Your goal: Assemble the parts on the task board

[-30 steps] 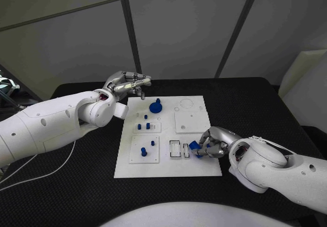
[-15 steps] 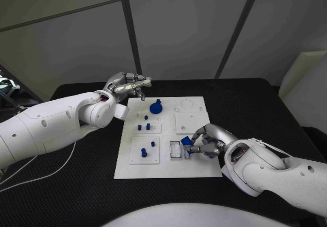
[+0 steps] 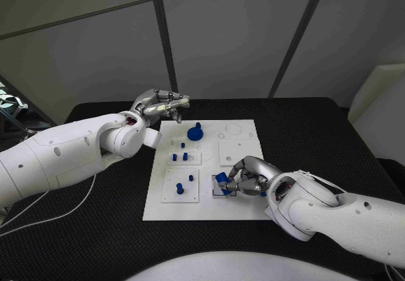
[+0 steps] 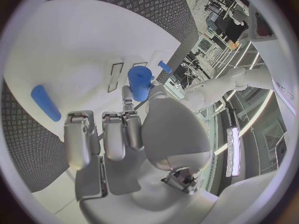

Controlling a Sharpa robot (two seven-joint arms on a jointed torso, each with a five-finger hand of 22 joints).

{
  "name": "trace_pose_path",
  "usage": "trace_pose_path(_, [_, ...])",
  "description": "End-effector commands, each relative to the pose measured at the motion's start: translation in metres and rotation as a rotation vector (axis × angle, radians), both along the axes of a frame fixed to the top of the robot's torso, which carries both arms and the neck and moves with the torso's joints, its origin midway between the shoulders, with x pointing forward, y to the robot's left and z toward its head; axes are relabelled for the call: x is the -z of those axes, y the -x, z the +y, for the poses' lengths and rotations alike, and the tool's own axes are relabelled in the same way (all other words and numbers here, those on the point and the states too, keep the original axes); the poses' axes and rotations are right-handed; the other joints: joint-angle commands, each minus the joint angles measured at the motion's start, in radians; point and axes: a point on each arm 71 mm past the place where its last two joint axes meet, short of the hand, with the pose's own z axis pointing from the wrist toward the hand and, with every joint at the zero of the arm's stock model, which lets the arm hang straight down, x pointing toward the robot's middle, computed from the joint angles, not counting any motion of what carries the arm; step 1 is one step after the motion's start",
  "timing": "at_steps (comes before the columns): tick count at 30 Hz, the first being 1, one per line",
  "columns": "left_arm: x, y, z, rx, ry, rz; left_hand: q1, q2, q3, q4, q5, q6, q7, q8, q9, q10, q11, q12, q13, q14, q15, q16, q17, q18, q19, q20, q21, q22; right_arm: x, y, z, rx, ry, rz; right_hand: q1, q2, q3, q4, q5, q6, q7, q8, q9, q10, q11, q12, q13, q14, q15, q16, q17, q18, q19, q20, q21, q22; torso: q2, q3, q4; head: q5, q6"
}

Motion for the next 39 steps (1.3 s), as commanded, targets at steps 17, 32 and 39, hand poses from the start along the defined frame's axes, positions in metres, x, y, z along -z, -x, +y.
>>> trace_pose_path(17, [-0.0028,0.0009,0.0026,-0.005,0.010,-0.016,-0.002,0.010,-0.002,0.004,-0.003,-0.006,0.000,0.004,0.000,-0.005,0.000,0.004,0.001,-0.006,-0.001,0.000,-0.001,0.048,0.000,0.004,-0.004,-0.001,0.0072,-0.0055,0.0064,0.026,0.071,0.041,-0.067,0.023,-0.049,0.002,-0.086,0.025,-0.022,0.015,0.049,0.020,-0.012,-0.089,0.113,0.084,-0.012,-0.008,0.158,-0.007,0.104,-0.008,0.003,0.263,0.000,0.0001,-0.0010,0.007,-0.001])
trace_pose_path(32, [-0.0032,0.0011,0.0040,-0.010,0.008,-0.017,-0.003,0.011,-0.002,0.005,-0.002,-0.006,0.000,0.004,0.001,-0.006,0.000,0.005,0.001,-0.007,-0.001,0.000,-0.002,0.048,0.001,0.004,-0.005,-0.002,0.0040,-0.0050,0.0099,0.028,0.068,0.008,-0.207,0.046,-0.138,0.005,-0.303,0.013,-0.032,0.048,0.126,0.007,-0.020,-0.147,0.078,0.083,-0.019,-0.015,0.151,-0.007,0.104,-0.015,0.003,0.263,-0.001,0.0004,-0.0010,0.007,-0.001])
trace_pose_path(39, [-0.0032,0.0012,0.0044,-0.011,0.008,-0.017,-0.003,0.011,-0.002,0.005,-0.002,-0.006,0.000,0.004,0.001,-0.006,0.000,0.005,0.001,-0.007,-0.001,0.000,-0.002,0.048,0.001,0.004,-0.005,-0.002,0.0011,-0.0038,0.0079,0.016,0.059,-0.019,-0.191,0.048,-0.133,-0.006,-0.295,0.011,-0.034,0.055,0.144,0.007,-0.021,-0.153,0.075,0.083,-0.021,-0.015,0.151,-0.007,0.104,-0.016,0.003,0.263,-0.001,0.0008,-0.0004,0.007,0.000])
